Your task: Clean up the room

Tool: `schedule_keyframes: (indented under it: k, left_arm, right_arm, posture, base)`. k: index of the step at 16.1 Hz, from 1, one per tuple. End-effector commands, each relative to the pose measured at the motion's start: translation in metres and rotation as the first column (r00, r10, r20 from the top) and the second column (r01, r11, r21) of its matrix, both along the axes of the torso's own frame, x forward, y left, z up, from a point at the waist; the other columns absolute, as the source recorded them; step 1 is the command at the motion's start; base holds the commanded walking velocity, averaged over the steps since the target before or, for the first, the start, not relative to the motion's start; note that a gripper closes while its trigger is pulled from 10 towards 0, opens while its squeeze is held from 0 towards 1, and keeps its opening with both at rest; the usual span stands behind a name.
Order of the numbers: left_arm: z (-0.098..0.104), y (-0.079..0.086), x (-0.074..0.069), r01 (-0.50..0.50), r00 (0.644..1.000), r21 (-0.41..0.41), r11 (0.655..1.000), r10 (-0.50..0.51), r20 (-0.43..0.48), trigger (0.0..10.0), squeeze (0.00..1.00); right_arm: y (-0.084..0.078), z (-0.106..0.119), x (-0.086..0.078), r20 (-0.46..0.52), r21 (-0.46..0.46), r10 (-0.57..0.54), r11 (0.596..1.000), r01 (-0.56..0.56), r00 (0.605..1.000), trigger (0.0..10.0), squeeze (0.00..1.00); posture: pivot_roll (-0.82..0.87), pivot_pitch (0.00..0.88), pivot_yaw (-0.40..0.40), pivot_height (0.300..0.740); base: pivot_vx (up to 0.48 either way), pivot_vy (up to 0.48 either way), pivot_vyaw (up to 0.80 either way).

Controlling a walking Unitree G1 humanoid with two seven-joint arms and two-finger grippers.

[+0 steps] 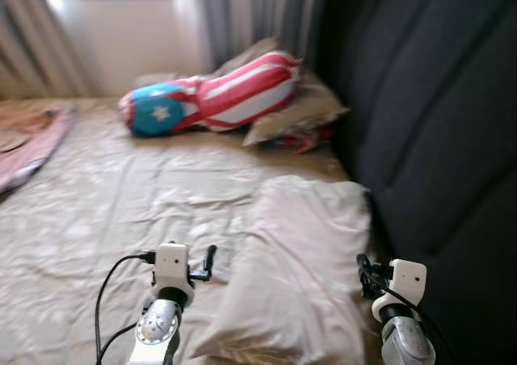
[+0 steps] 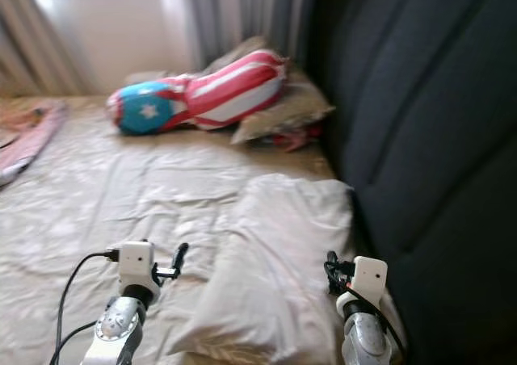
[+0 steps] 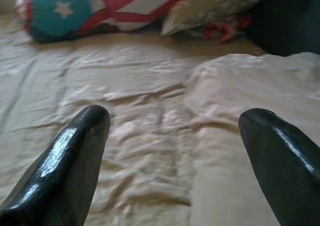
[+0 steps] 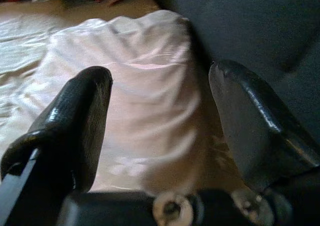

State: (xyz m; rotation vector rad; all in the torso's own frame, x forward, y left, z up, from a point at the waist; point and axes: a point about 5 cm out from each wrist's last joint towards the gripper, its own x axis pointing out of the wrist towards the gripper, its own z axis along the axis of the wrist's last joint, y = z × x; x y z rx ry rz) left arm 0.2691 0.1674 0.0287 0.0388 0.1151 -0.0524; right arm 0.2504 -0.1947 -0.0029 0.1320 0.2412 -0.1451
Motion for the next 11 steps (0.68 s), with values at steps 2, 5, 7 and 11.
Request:
schedule_keyframes:
  k: [2,5,7,11]
  left_arm:
    - [-0.0006,0.0013,-0.0008,-0.001,1.000,0.024,1.000,0.001,-0.003,10.0,0.00]
    - [-0.0002,0.0000,0.0005,0.003,1.000,0.028,1.000,-0.003,-0.003,10.0,0.00]
    - [0.0003,-0.0001,0.0020,0.002,1.000,0.026,1.000,-0.002,-0.002,10.0,0.00]
    - [0.0007,0.0002,0.0029,-0.006,1.000,0.020,1.000,0.006,-0.001,10.0,0.00]
  right_arm:
    - [-0.0007,-0.0006,0.0010,-0.008,0.001,-0.001,1.000,0.001,1.000,10.0,0.00]
    - [-0.0014,-0.0019,0.0005,-0.018,-0.003,0.001,1.000,-0.001,1.000,10.0,0.00]
    - [0.0002,-0.0028,0.0009,-0.028,-0.004,0.014,1.000,-0.014,1.000,10.0,0.00]
    - [0.0044,-0.0023,0.0024,-0.021,0.011,0.031,0.999,-0.031,0.999,10.0,0.00]
  posture:
    - [-0.12,0.000,-0.038,0.740]
    - [-0.12,0.000,-0.038,0.740]
    - [-0.12,0.000,-0.037,0.740]
    - [-0.12,0.000,-0.038,0.740]
  base:
    - [0.000,-0.276,0.00]
    - [0.000,-0.344,0.00]
    - [0.000,-0.199,0.00]
    - [0.000,0.000,0.00]
